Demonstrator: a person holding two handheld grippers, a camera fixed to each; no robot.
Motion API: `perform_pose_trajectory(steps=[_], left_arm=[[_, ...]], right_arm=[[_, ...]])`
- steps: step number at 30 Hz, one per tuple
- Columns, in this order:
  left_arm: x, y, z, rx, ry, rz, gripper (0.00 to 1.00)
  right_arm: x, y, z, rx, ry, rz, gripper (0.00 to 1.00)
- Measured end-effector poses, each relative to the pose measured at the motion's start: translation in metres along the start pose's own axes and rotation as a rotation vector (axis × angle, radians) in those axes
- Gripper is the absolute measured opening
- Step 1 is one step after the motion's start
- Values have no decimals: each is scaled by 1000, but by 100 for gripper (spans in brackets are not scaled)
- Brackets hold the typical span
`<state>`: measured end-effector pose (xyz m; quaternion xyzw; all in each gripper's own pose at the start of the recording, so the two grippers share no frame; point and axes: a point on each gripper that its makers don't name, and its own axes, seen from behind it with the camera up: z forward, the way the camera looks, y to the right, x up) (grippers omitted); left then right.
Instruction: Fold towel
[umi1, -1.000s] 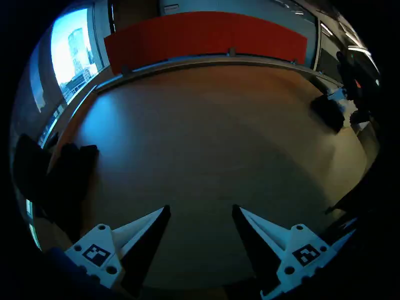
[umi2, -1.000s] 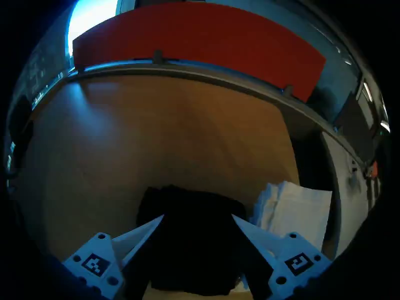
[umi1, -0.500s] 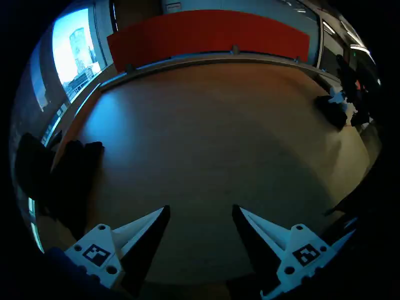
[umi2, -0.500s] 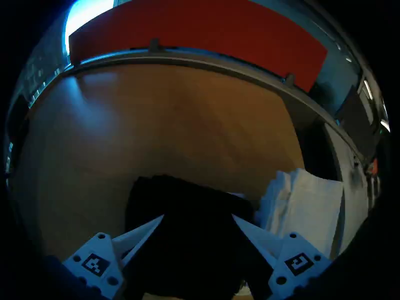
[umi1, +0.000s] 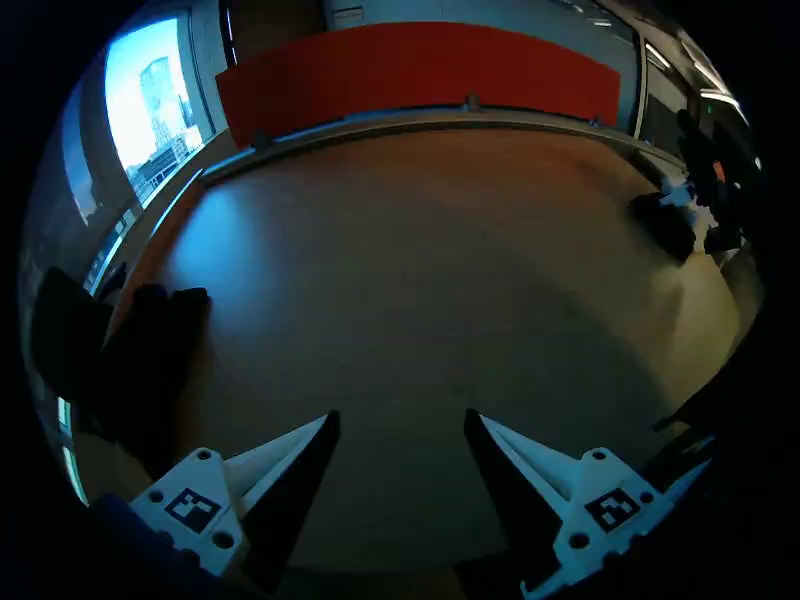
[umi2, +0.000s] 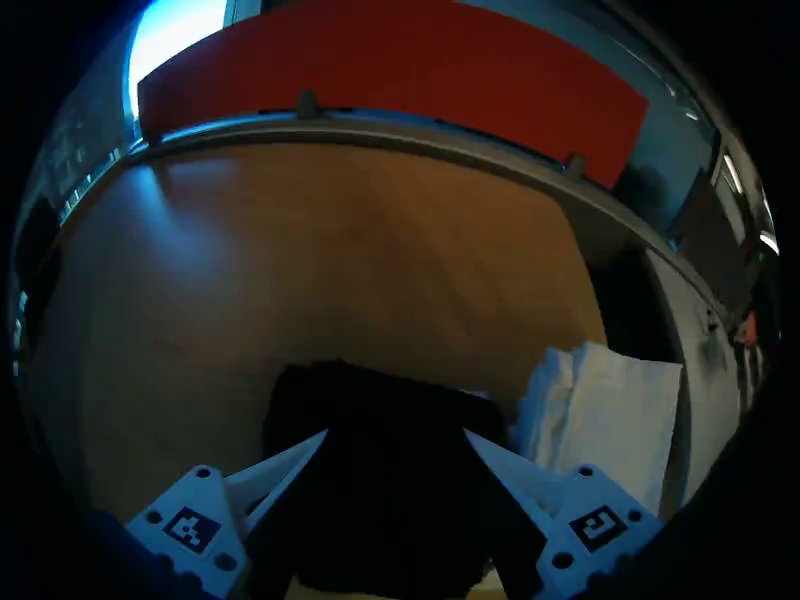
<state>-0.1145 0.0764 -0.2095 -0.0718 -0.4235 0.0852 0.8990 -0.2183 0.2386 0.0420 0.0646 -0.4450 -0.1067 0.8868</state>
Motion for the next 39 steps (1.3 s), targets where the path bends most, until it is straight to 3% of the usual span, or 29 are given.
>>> perform_pose_trajectory(steps=[12,39], left_arm=[[5,-3,0,-17,29,-14,92],[15,-6,-4,-36,78,-21,92]], right_arm=[[10,-4,-26,-20,56,29,83],[56,4,-108,-114,405,205,83]])
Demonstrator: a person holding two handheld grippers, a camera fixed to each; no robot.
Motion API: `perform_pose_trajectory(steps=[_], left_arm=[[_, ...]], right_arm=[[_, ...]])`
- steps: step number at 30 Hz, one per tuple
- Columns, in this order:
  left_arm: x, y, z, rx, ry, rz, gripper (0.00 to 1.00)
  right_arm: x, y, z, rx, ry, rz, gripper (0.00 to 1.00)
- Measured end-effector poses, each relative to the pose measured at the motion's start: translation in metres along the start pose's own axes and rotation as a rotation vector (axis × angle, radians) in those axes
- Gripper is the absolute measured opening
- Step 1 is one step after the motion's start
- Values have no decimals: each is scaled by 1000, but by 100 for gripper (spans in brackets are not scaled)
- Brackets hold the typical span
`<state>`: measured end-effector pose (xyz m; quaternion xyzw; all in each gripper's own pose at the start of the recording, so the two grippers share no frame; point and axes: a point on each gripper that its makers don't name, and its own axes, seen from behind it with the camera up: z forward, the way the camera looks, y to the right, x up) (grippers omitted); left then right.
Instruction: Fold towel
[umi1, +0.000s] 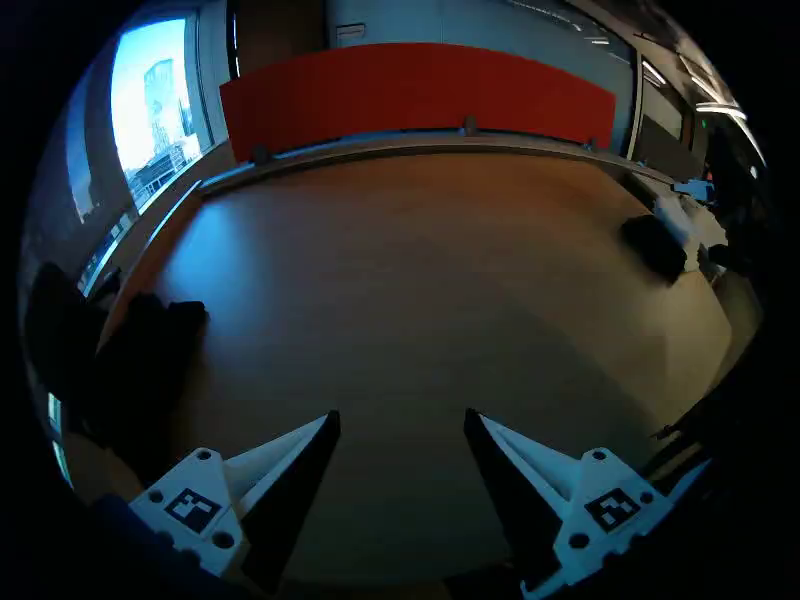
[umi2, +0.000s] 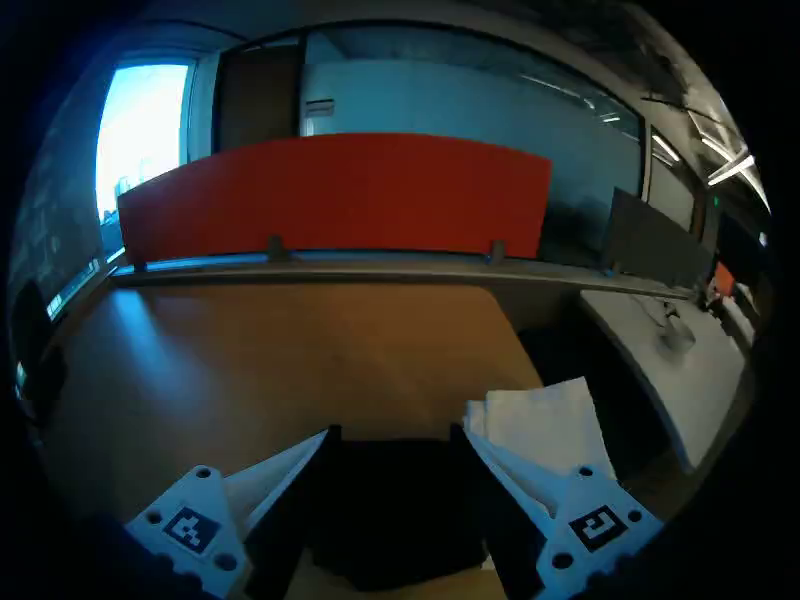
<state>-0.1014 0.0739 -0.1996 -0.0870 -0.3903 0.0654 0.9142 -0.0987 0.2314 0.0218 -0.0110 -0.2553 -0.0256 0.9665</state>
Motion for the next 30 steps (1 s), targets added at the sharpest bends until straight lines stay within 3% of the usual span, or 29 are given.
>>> perform_pose_trajectory(steps=[15,24,30], left_arm=[[5,2,-1,-8,12,9,92],[7,2,-2,-6,22,7,92],[11,2,-2,-12,37,1,92]], right_arm=[[39,-3,-27,-21,177,35,83],[67,7,-42,-93,305,58,91],[64,-3,-45,-83,306,33,91]])
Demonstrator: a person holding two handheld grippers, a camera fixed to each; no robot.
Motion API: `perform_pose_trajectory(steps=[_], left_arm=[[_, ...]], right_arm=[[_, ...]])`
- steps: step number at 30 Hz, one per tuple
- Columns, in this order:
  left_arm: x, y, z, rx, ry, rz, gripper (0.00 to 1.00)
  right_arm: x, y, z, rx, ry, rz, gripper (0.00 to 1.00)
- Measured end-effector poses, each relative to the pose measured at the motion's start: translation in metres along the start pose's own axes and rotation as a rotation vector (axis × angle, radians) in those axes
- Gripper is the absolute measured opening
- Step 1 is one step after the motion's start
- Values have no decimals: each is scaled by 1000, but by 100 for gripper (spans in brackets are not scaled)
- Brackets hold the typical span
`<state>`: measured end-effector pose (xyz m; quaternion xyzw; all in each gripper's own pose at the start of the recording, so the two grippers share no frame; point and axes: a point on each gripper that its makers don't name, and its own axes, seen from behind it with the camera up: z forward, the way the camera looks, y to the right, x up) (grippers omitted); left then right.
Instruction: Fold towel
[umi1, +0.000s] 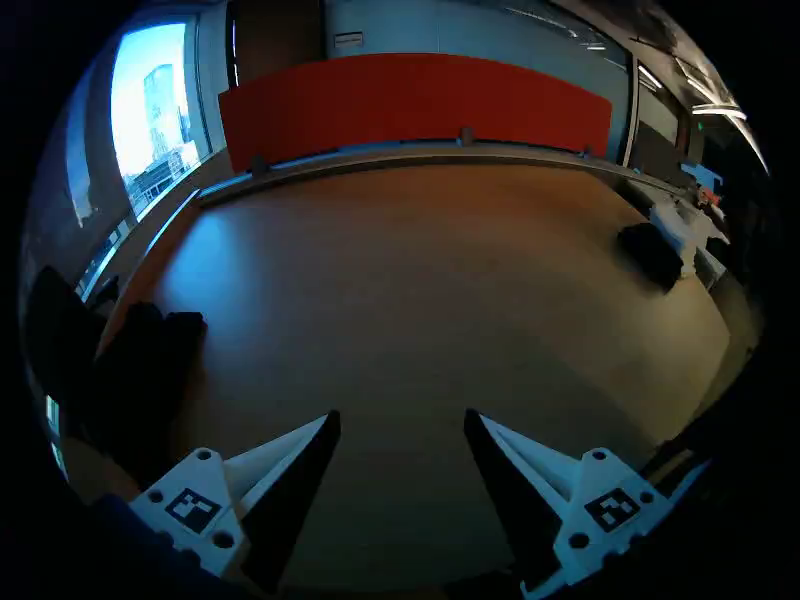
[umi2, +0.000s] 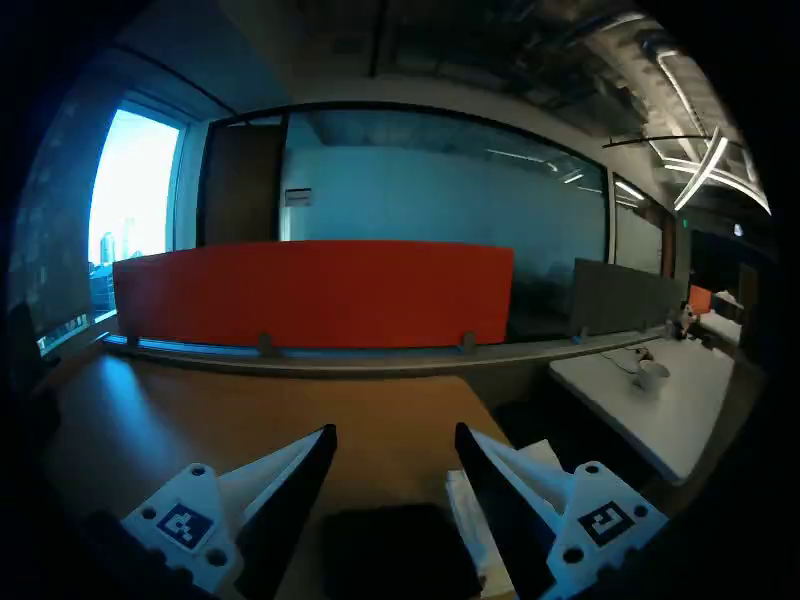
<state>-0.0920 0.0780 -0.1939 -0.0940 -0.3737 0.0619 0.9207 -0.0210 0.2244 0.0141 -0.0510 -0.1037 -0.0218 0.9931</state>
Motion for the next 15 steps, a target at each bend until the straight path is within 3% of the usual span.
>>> perform_pose_trajectory(steps=[15], left_arm=[[31,-10,3,17,86,2,92]], right_arm=[[13,-24,-10,24,27,6,93]])
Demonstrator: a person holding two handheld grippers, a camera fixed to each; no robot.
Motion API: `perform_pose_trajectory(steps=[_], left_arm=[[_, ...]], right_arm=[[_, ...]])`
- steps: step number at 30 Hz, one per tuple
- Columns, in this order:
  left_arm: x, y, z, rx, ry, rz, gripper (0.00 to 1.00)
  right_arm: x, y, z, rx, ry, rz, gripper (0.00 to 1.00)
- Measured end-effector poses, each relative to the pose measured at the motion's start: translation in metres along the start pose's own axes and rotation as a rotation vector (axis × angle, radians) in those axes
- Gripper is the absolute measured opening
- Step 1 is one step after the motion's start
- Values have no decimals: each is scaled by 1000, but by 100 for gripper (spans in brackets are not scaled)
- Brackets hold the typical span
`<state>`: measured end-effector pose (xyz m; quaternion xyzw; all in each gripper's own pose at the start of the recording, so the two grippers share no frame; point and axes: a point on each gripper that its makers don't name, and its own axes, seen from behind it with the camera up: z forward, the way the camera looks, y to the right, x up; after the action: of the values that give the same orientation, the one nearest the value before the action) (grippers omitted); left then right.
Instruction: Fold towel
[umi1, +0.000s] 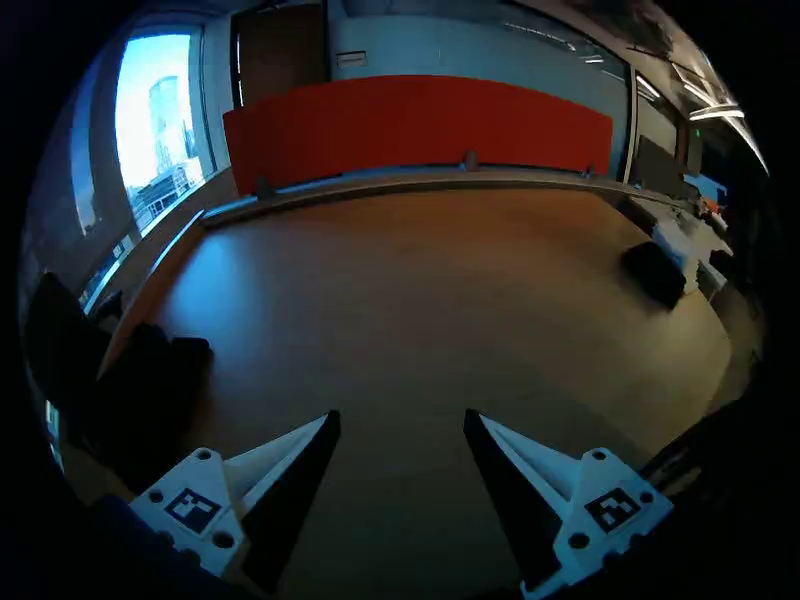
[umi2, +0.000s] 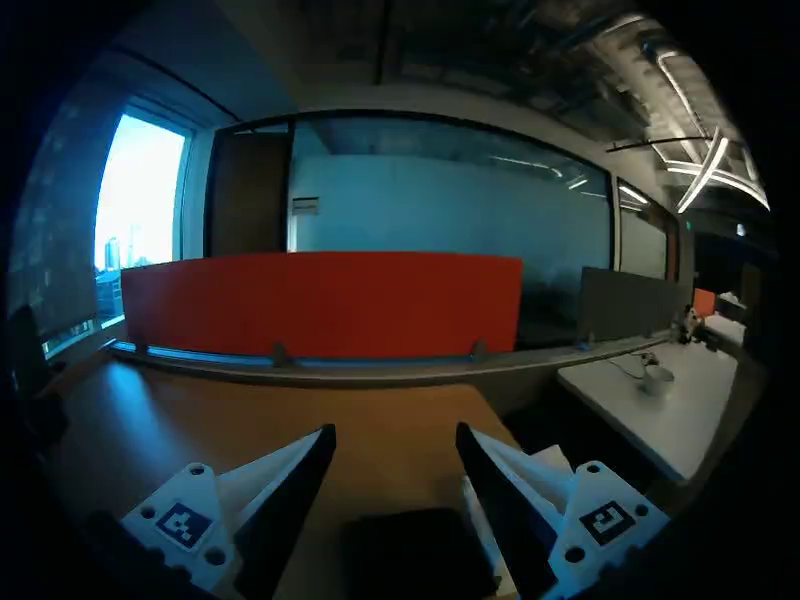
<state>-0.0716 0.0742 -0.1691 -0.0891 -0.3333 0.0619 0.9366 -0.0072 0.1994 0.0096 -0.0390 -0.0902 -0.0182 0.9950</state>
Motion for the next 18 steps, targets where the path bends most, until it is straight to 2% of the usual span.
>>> perform_pose_trajectory(steps=[18], left_arm=[[90,-29,17,40,230,28,92]], right_arm=[[23,-40,-10,34,41,-17,93]])
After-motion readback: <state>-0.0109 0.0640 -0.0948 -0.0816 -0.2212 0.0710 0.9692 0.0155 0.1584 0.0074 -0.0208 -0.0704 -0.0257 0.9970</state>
